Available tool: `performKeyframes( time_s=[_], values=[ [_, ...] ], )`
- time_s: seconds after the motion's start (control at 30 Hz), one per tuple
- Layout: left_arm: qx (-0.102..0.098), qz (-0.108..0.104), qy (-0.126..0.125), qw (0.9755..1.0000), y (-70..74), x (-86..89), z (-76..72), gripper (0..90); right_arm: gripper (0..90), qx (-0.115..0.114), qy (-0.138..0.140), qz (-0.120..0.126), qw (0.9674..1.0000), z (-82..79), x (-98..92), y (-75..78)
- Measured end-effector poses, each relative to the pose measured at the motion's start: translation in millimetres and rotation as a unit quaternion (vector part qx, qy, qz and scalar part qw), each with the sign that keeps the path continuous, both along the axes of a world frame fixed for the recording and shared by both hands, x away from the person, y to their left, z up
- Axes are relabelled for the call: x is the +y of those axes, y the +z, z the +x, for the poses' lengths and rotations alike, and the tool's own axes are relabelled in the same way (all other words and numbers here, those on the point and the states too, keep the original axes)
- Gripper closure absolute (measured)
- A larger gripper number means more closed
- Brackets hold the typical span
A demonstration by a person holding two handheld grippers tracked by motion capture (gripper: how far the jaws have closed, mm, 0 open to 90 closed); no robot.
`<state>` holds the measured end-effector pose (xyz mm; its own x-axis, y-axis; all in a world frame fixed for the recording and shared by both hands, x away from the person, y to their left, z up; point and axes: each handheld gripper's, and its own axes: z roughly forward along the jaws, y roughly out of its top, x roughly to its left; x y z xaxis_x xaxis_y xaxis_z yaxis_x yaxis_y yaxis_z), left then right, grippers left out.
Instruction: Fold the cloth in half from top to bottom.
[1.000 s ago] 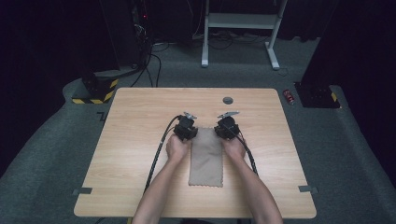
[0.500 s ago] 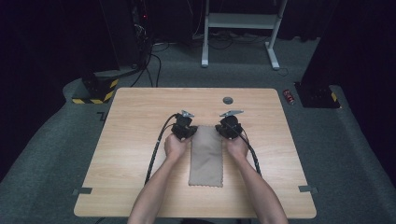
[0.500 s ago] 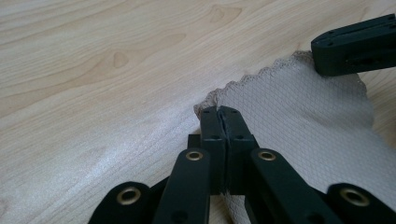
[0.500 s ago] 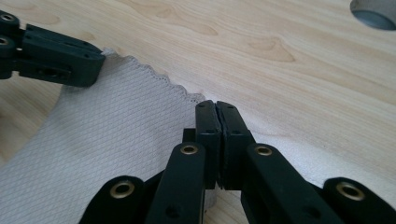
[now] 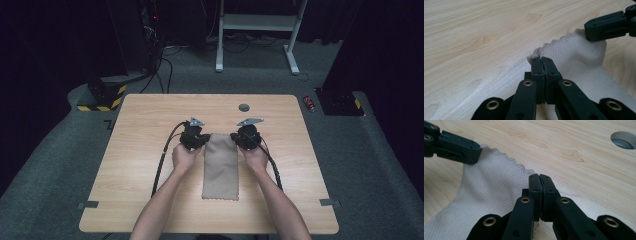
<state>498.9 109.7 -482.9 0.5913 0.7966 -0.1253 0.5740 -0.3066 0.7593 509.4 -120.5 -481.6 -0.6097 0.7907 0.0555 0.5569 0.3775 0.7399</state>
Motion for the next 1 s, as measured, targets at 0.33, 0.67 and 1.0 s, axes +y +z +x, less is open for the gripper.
performKeyframes(
  time_s=[0.33,0.67,1.0],
  values=[
    [0.003,0.007,-0.044,0.9990,3.2,1.4,-18.4,88.6,88.4,-0.003,0.025,0.014,0.9996,-23.3,-11.1,-2.1],
    [0.005,-0.011,-0.049,0.9987,-1.5,9.5,-34.2,88.6,88.4,-0.005,0.050,0.013,0.9987,-40.2,-10.5,2.3],
    [0.001,-0.022,-0.050,0.9985,1.2,11.5,-44.3,88.6,88.3,-0.008,0.054,0.018,0.9984,-47.6,-10.9,3.5]
  ],
)
